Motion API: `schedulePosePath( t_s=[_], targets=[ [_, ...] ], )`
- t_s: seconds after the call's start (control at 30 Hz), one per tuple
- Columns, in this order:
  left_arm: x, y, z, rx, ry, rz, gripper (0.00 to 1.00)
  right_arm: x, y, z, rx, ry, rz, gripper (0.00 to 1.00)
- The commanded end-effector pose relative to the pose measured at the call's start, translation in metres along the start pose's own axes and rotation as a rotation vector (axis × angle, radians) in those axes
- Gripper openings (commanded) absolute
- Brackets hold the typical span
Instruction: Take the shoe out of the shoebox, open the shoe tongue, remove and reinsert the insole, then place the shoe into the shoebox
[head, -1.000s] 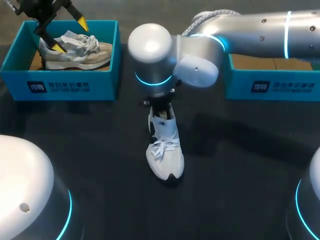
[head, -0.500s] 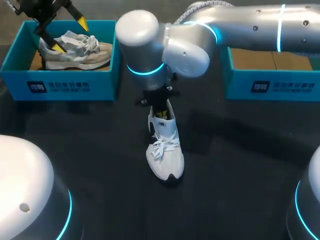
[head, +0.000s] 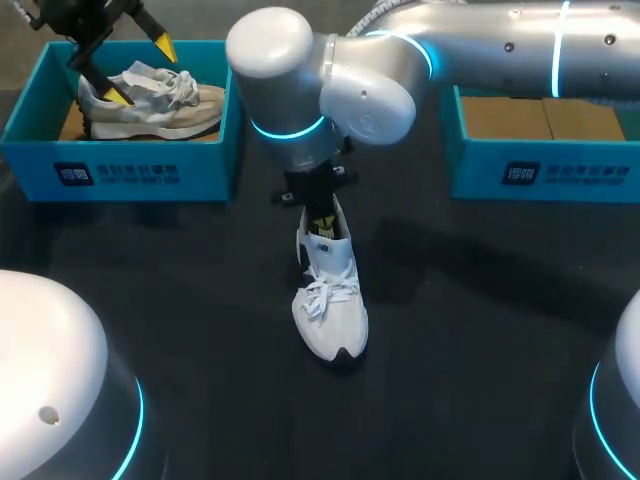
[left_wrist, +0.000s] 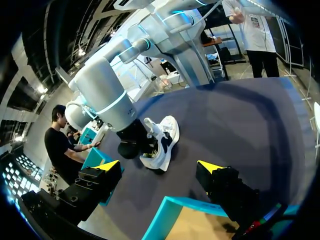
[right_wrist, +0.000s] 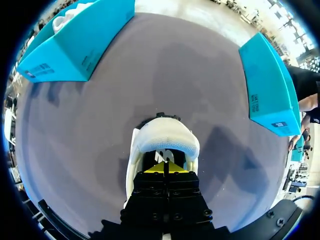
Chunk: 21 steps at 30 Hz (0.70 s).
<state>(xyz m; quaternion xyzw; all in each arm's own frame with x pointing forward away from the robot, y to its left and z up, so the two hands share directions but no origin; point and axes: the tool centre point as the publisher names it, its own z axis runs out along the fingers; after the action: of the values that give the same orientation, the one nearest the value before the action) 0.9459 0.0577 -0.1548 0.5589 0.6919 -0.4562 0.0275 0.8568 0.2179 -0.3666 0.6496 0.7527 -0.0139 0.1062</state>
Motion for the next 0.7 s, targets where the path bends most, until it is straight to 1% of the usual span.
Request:
schedulePosePath(
  t_s=[0.03,0.13,0.17,0.2,0.23,0.27,0.3,0.33,0.37,0.4,0.43,0.5,0.6,0.7],
  targets=[
    [0.0,-0.001,0.0,-0.002,0.003,0.0,1.0,-0.001,-0.001,0.0,-0.003,0.003,0.0,0.0],
    [0.0,-0.001,0.0,-0.002,0.003,0.0,1.0,-0.001,-0.001,0.0,-0.003,0.003,0.0,0.0],
    [0.0,-0.001,0.0,-0.002,0.003,0.0,1.0,-0.004,0.001,0.001,0.05,-0.016,0.021,0.0],
    [0.0,-0.001,0.0,-0.002,0.003,0.0,1.0,-0.008,0.002,0.003,0.084,-0.016,0.052,0.0],
    [0.0,-0.001,0.0,-0.002,0.003,0.0,1.0,-0.01,0.002,0.002,0.106,0.019,0.032,0.0],
    [0.0,-0.001,0.0,-0.002,0.003,0.0,1.0,-0.011,0.001,0.003,0.159,-0.029,0.057,0.0],
    [0.0,-0.001,0.0,-0.002,0.003,0.0,1.0,-0.013,0.0,0.004,0.169,0.006,0.061,0.0],
    [0.0,-0.001,0.0,-0.002,0.003,0.0,1.0,-0.013,-0.002,0.003,0.2,0.01,0.046,0.0],
    [0.0,-0.001,0.0,-0.002,0.003,0.0,1.0,-0.013,-0.005,0.005,0.226,-0.002,0.069,0.0],
    [0.0,-0.001,0.0,-0.002,0.003,0.0,1.0,-0.013,-0.007,0.005,0.23,0.021,0.046,0.0],
    [0.0,-0.001,0.0,-0.002,0.003,0.0,1.0,-0.012,-0.009,0.006,0.253,-0.007,0.043,0.0],
    [0.0,-0.001,0.0,-0.002,0.003,0.0,1.0,-0.009,-0.013,0.008,0.305,0.043,0.036,0.0],
    [0.0,-0.001,0.0,-0.002,0.003,0.0,1.0,-0.006,-0.018,0.013,0.372,0.049,0.041,0.0],
    [0.0,-0.001,0.0,-0.002,0.003,0.0,1.0,-0.008,-0.022,0.015,0.408,0.06,0.066,0.0]
  ],
)
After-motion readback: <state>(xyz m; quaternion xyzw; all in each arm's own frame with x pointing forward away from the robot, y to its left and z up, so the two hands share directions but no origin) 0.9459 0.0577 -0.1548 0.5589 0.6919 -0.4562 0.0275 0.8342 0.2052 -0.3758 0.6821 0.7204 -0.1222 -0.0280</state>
